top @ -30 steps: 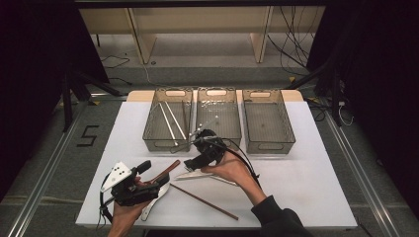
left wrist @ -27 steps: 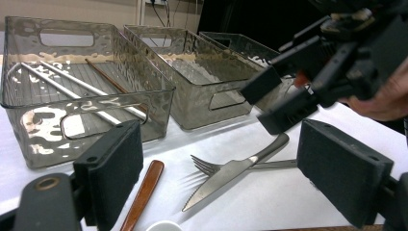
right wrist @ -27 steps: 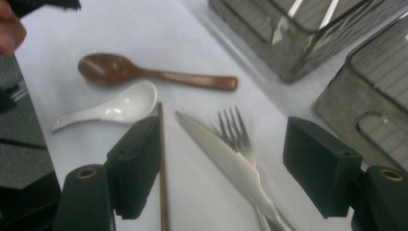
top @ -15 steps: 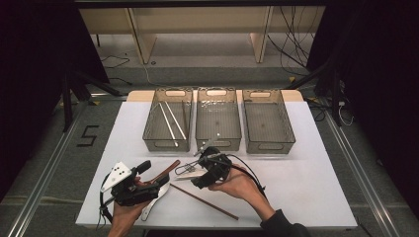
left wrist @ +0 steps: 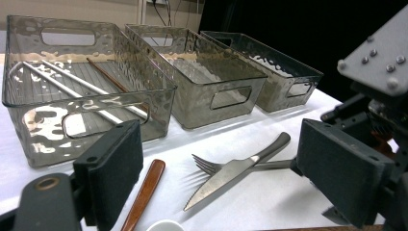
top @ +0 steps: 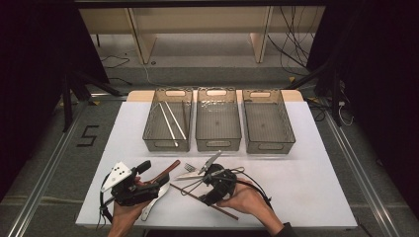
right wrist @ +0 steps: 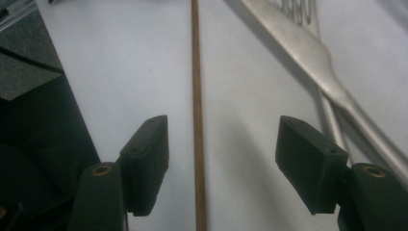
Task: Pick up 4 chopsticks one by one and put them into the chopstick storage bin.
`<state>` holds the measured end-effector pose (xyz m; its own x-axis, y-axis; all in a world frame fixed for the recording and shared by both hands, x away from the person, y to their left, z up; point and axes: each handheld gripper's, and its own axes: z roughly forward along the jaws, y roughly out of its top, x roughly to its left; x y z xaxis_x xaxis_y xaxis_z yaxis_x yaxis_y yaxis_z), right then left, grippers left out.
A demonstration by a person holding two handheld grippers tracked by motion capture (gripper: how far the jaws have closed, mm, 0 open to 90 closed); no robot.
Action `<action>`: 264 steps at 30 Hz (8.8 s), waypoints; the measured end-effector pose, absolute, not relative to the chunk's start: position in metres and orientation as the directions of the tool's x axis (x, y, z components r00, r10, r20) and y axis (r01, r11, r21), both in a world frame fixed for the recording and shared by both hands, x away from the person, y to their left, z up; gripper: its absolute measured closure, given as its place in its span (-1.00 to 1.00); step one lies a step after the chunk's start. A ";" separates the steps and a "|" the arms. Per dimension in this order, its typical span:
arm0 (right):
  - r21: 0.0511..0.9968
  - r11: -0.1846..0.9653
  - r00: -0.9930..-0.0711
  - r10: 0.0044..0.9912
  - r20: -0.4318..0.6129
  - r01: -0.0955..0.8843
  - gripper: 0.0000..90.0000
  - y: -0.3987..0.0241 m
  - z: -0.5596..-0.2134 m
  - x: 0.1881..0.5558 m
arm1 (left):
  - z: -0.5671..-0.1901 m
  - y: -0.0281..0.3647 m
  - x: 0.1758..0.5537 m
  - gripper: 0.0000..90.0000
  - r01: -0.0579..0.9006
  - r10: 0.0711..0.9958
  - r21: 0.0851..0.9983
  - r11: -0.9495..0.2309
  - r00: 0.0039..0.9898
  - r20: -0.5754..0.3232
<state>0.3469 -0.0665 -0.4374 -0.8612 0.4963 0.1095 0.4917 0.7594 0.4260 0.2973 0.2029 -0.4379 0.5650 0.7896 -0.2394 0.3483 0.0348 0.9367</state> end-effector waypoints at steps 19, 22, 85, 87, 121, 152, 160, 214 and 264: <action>0.328 0.820 -0.880 0.467 0.087 0.468 0.25 -0.067 -0.456 0.334 | -0.438 0.202 0.297 -0.65 0.349 0.789 0.936 0.037 0.565 -0.241; 0.313 0.824 -0.878 0.471 0.084 0.472 0.33 -0.066 -0.458 0.333 | -0.438 0.202 0.297 -0.65 0.349 0.789 0.937 0.036 0.565 -0.241; 0.286 0.861 -0.905 0.419 0.069 0.420 0.90 -0.076 -0.445 0.338 | -0.438 0.203 0.297 -0.65 0.349 0.790 0.937 0.035 0.564 -0.239; 0.295 0.863 -0.910 0.409 0.072 0.411 0.89 -0.076 -0.443 0.337 | -0.438 0.203 0.297 -0.65 0.348 0.790 0.937 0.036 0.565 -0.240; 0.546 0.678 -0.841 0.532 0.098 0.493 0.89 -0.064 -0.388 0.403 | -0.438 0.204 0.297 -0.65 0.349 0.790 0.936 0.036 0.564 -0.241; 0.564 0.597 -0.778 0.614 0.137 0.571 0.89 -0.030 -0.367 0.468 | -0.438 0.204 0.297 -0.65 0.346 0.789 0.937 0.041 0.564 -0.243; 0.578 0.550 -0.743 0.651 0.154 0.602 0.89 -0.020 -0.367 0.487 | -0.438 0.204 0.297 -0.65 0.347 0.788 0.937 0.045 0.565 -0.247; 0.605 0.354 -0.585 0.776 0.234 0.713 0.89 0.024 -0.371 0.544 | -0.437 0.204 0.297 -0.65 0.347 0.781 0.936 0.052 0.570 -0.255; 0.653 0.424 -0.703 0.669 0.240 0.627 0.01 0.002 -0.358 0.518 | -0.438 0.204 0.297 -0.65 0.349 0.782 0.936 0.049 0.570 -0.253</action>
<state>0.5182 0.0019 -0.3575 -0.7028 0.6695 0.2404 0.6273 0.4240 0.6532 0.2970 0.2039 -0.4376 0.5696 0.7819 -0.2533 0.3489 0.0490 0.9359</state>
